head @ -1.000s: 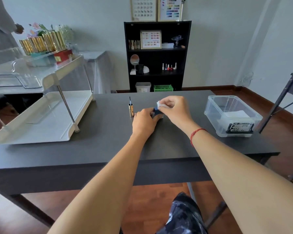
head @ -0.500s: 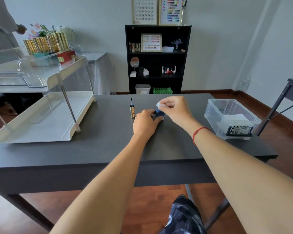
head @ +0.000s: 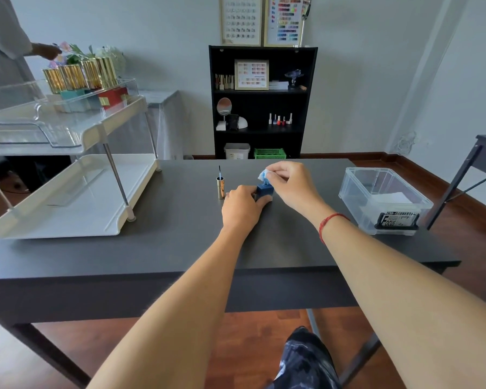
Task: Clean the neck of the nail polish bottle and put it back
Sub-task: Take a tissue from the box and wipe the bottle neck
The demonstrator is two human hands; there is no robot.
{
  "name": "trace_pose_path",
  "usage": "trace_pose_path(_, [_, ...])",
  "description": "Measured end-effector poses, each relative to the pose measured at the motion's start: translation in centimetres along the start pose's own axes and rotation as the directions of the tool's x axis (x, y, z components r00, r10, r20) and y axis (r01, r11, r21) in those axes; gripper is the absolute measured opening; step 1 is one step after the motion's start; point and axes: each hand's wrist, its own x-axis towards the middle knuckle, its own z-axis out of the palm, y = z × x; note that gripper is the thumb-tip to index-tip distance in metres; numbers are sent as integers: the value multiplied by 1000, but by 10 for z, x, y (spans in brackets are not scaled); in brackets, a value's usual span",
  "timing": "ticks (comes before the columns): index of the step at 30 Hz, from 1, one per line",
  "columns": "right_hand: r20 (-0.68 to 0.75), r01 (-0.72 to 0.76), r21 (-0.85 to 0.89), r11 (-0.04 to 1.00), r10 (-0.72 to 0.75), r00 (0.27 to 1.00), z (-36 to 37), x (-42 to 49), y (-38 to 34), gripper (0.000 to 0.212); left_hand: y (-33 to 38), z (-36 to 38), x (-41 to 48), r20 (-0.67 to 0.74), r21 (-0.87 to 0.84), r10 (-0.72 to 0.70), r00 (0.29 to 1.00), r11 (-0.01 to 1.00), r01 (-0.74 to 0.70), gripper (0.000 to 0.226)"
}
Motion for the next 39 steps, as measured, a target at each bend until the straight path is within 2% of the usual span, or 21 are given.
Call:
trace_pose_path(5, [-101,-40,48,998,45,994,-8,1,8,20,-1,0,1,-13,4,-1,1000,1000,1,33])
trace_pose_path(12, [0,-101,56,993,101,995,4,2,3,19,1,-1,-2,-15,-9,-9,1000,1000,9,30])
trace_pose_path(16, [-13,-120,112,986,122,992,-3,0,4,13,1,-1,-2,-21,-12,-28,999,1000,27,31])
trace_pose_path(20, [-53,-130,114,985,137,989,-10,2,6,17,2,-1,-2,-35,-46,-50,998,998,48,30])
trace_pose_path(24, [-74,-128,90,988,134,988,-4,2,4,17,4,-1,-3,-32,-83,-77,997,994,74,41])
trace_pose_path(26, [-82,-135,82,987,142,986,-1,3,2,17,4,-2,-4,-26,-84,-62,998,995,60,40])
trace_pose_path(32, [-82,-141,45,989,144,986,6,1,3,18,5,-7,-7,35,-76,3,999,997,-1,18])
trace_pose_path(37, [-65,-101,26,995,102,993,7,0,2,19,3,-7,-5,5,-125,25,1000,992,-24,24])
trace_pose_path(39, [-51,-66,-3,998,66,997,7,-2,0,19,2,-6,-3,3,-74,40,999,996,-40,33])
